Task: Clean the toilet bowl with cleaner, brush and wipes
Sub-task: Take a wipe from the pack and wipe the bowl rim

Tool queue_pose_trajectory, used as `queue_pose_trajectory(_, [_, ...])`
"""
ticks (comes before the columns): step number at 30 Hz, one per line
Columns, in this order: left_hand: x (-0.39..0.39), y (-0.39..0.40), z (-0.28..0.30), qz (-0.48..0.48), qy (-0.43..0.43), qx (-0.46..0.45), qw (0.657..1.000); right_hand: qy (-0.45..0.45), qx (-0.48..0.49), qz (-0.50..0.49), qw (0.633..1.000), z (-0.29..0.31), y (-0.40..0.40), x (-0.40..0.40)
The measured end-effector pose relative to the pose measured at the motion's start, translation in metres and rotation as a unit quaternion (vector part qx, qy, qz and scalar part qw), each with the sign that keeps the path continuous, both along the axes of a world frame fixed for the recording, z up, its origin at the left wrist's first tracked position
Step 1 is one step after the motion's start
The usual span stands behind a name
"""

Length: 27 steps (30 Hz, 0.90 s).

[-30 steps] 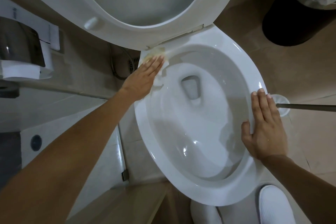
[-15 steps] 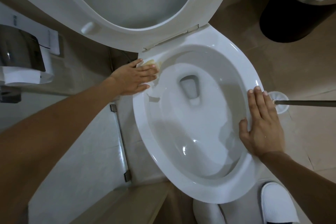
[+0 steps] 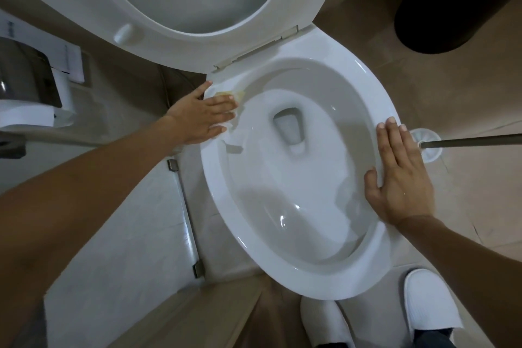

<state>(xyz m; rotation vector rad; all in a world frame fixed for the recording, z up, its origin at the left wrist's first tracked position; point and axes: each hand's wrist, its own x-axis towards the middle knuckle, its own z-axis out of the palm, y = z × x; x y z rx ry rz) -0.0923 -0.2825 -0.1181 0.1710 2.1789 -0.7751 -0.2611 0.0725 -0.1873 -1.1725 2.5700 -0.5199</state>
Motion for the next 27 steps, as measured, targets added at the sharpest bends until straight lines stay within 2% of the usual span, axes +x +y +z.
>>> queue_pose_trajectory(4, [0.018, 0.012, -0.002, 0.043, 0.036, 0.031, 0.998, 0.002, -0.005, -0.006, 1.0, -0.001, 0.0, 0.002])
queue_pose_trajectory(7, [0.042, 0.026, 0.003, 0.065, 0.027, 0.065, 0.995, 0.003, -0.004, -0.001, 1.0, -0.002, 0.0, 0.001])
queue_pose_trajectory(14, [0.015, 0.015, 0.005, 0.032, 0.005, 0.018, 0.999, -0.003, -0.001, -0.003, 1.0, -0.005, 0.001, 0.001])
queue_pose_trajectory(18, [0.026, 0.03, 0.004, 0.083, 0.011, 0.028, 0.996, -0.012, 0.001, -0.004, 1.0, -0.005, 0.003, 0.001])
queue_pose_trajectory(27, [0.094, 0.091, -0.002, 0.211, 0.045, 0.144, 0.966, -0.019, -0.012, -0.004, 1.0, -0.005, 0.003, 0.003])
